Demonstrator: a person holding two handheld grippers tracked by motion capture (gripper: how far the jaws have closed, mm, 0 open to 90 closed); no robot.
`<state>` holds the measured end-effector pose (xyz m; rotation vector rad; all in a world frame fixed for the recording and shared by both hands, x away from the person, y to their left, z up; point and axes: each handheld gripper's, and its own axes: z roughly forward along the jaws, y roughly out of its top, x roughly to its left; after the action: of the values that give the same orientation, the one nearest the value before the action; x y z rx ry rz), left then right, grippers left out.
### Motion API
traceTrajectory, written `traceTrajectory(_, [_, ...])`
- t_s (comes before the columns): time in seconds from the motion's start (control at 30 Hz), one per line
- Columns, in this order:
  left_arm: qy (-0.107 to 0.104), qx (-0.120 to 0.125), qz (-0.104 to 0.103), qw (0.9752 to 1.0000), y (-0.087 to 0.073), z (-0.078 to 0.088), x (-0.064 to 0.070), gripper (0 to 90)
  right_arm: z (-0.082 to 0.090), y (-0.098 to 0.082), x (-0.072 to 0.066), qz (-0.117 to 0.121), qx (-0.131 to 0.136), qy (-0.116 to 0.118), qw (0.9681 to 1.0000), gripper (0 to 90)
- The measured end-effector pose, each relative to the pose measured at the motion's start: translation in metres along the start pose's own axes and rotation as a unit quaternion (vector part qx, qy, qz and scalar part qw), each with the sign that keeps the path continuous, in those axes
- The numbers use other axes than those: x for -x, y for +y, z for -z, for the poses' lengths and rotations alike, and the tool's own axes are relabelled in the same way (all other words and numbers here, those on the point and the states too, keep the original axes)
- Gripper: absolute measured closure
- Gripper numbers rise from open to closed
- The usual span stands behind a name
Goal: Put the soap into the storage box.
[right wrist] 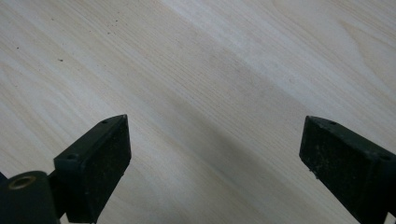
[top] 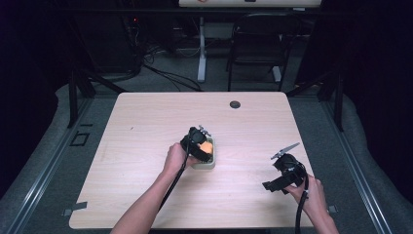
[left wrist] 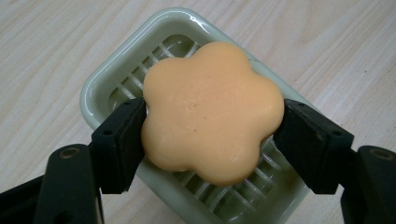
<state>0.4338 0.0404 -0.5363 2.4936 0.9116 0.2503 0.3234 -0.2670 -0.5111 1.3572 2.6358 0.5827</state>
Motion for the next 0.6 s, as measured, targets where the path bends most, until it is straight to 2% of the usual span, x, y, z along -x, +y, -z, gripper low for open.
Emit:
traceTrajectory(0.5, [0.007, -0.006, -0.002, 1.0, -0.0003, -0.0007, 0.0014, 26.3, 0.0, 0.0, -0.0003, 0.002, -0.004, -0.001, 1.0, 7.9])
traceTrajectory(0.6, [0.019, -0.007, -0.003, 0.9998, 0.0, -0.0005, 0.0022, 23.1, 0.0003, 0.0001, -0.0002, 0.004, -0.004, -0.002, 1.0, 7.8])
